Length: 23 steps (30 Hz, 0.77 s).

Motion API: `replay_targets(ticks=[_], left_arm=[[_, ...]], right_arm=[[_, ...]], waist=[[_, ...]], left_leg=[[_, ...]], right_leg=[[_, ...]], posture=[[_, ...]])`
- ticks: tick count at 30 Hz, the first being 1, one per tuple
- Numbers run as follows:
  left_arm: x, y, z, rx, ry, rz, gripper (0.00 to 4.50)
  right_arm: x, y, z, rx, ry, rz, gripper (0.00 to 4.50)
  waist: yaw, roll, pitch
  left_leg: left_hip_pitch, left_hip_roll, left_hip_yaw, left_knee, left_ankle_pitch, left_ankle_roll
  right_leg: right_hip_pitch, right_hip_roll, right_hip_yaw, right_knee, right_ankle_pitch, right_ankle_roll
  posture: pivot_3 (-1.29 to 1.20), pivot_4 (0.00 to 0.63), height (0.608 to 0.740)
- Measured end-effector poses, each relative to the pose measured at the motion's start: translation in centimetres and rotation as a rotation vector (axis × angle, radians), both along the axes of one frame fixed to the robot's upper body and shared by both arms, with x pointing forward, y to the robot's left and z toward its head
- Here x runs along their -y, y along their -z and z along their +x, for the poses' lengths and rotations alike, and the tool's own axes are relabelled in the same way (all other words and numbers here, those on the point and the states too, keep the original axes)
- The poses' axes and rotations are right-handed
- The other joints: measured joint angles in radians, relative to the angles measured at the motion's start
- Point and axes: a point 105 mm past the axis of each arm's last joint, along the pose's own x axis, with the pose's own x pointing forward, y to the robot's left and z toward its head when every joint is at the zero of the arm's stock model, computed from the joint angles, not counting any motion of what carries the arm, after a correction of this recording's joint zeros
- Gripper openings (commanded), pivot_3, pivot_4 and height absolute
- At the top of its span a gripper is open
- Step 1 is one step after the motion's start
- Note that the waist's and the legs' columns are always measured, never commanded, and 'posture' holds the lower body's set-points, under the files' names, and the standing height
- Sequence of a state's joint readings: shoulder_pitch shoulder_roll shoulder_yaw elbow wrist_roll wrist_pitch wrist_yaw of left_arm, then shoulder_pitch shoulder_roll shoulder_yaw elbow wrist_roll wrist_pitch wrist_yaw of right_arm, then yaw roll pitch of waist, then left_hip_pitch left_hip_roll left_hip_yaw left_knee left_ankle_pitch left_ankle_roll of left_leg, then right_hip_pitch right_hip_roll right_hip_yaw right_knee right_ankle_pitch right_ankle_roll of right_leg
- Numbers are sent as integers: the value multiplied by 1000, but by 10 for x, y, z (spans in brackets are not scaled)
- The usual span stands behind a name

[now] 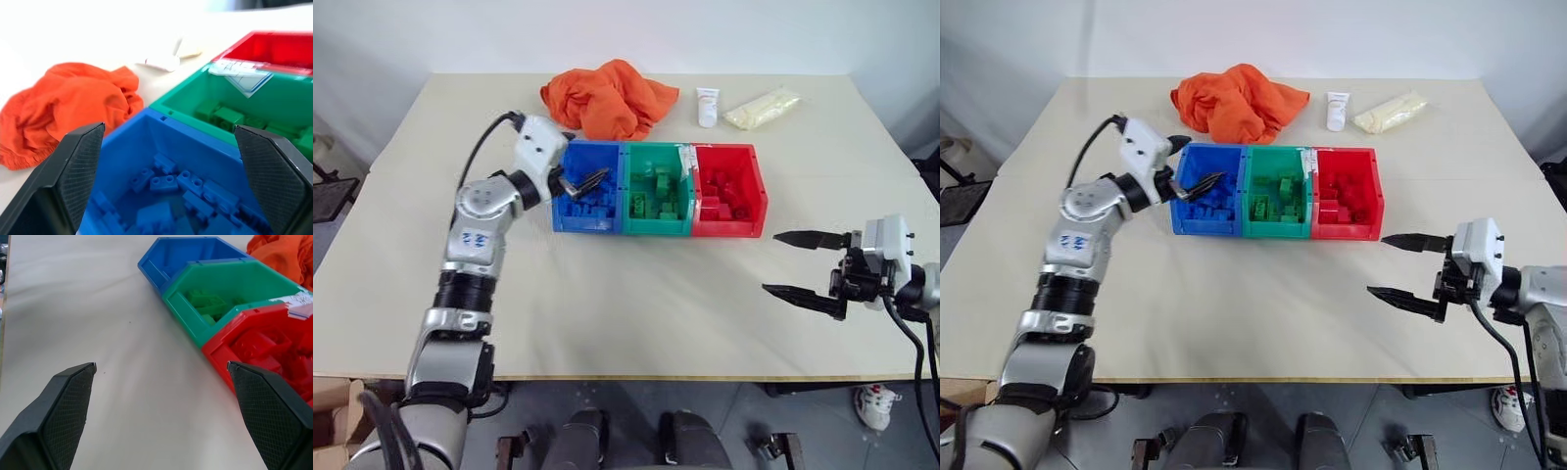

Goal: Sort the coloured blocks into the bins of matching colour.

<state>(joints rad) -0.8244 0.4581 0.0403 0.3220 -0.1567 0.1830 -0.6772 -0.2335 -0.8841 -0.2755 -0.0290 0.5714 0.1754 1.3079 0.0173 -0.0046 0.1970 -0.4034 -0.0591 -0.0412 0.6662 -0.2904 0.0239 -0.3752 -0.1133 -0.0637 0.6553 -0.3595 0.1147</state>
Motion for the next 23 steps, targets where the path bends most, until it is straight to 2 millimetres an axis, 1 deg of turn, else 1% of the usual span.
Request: replay_targets(ticks=[3,5,6,8,11,14,15,18,20,23], left_arm=[[-3,15,-25,-109,105,-22,4486],[-8,22,-41,-163,146,2,4486],[-12,26,-52,-187,176,26,4486],[-23,40,-79,-269,253,77,4486],[-30,49,-99,-321,321,81,4486],[-45,50,-112,-286,349,51,4486],[-55,54,-118,-305,353,70,4486],[-83,63,-128,-343,319,75,4486],[-99,67,-130,-348,281,68,4486],[-113,66,-124,-309,218,44,4486]], right_arm=[[-2,-2,5,-1,-17,3,4500],[-3,-2,8,-2,-30,-4,4500],[-3,-2,9,-1,-34,-4,4500],[-1,-1,10,-9,-38,-4,4500],[2,2,12,-31,-46,-7,4500],[6,4,14,-52,-55,-28,4500],[9,3,16,-52,-52,-37,4500],[21,5,20,-71,-26,-68,4500],[25,5,23,-68,-18,-80,4500],[29,9,28,-78,-4,-99,4500]], waist=[[1,0,0],[3,0,0],[3,0,0],[2,0,0],[5,0,0],[5,0,0],[3,0,0],[2,1,0],[0,1,0],[1,1,0]], left_leg=[[0,0,-1,0,0,0],[-1,0,-1,0,0,0],[0,0,-1,0,0,0],[0,0,-1,-1,0,0],[0,0,-1,0,0,0],[0,0,-1,0,0,0],[0,0,-1,-1,0,0],[0,1,-1,-2,0,0],[0,1,-1,-2,0,0],[0,1,-1,-2,0,0]], right_leg=[[0,-1,4,0,0,0],[0,-1,4,-1,0,0],[0,-1,4,-1,0,0],[0,-1,5,-2,0,0],[1,-1,5,-3,0,0],[1,-1,5,-5,0,0],[1,-1,5,-8,0,0],[1,-1,5,-9,0,-1],[1,-1,5,-9,0,-1],[1,-1,5,-9,0,-1]], posture=[[0,150,740],[0,150,740],[0,150,740],[0,150,740],[0,150,740],[0,150,740],[0,150,740],[0,150,740],[0,150,740],[0,150,740]])
